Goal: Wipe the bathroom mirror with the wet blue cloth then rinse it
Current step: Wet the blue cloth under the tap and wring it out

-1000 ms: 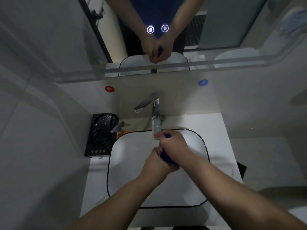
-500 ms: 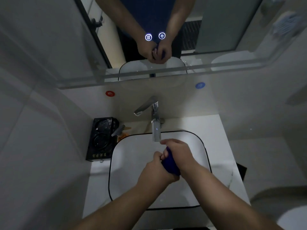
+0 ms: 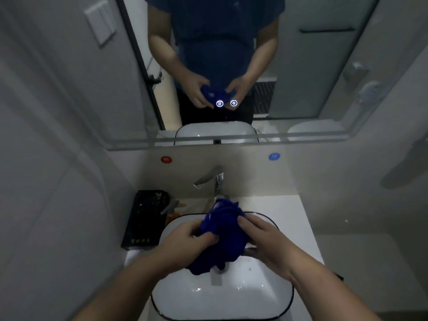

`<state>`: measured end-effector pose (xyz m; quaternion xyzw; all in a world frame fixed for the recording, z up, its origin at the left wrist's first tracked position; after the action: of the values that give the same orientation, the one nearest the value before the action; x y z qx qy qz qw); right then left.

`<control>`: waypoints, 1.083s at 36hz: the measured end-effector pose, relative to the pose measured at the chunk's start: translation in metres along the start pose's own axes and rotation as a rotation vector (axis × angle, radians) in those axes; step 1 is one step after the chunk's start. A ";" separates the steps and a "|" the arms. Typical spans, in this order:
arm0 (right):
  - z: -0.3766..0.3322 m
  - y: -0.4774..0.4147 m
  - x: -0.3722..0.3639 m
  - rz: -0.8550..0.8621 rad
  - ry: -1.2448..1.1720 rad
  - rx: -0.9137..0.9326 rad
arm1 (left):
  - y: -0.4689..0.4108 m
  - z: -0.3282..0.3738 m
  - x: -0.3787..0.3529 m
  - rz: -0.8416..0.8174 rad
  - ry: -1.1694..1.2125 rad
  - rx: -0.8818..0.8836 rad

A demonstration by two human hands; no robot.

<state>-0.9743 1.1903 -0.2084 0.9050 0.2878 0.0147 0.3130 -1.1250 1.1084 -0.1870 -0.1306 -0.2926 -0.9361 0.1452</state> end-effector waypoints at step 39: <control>-0.081 0.069 0.087 0.468 0.405 0.423 | 0.030 0.048 -0.005 0.425 -0.049 -0.271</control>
<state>-0.8830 1.2373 -0.1172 0.9697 0.1261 0.2045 0.0439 -1.1023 1.1138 -0.1354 -0.2302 -0.1341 -0.9118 0.3126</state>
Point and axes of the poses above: each hand's wrist, its own y-axis away from the middle knuckle, its own x-axis out of the back of the hand, z = x × y, the point moved 10 cm from there along -y, towards the middle knuckle, and after that the axes turned 11 degrees about z, right-handed, at the moved point
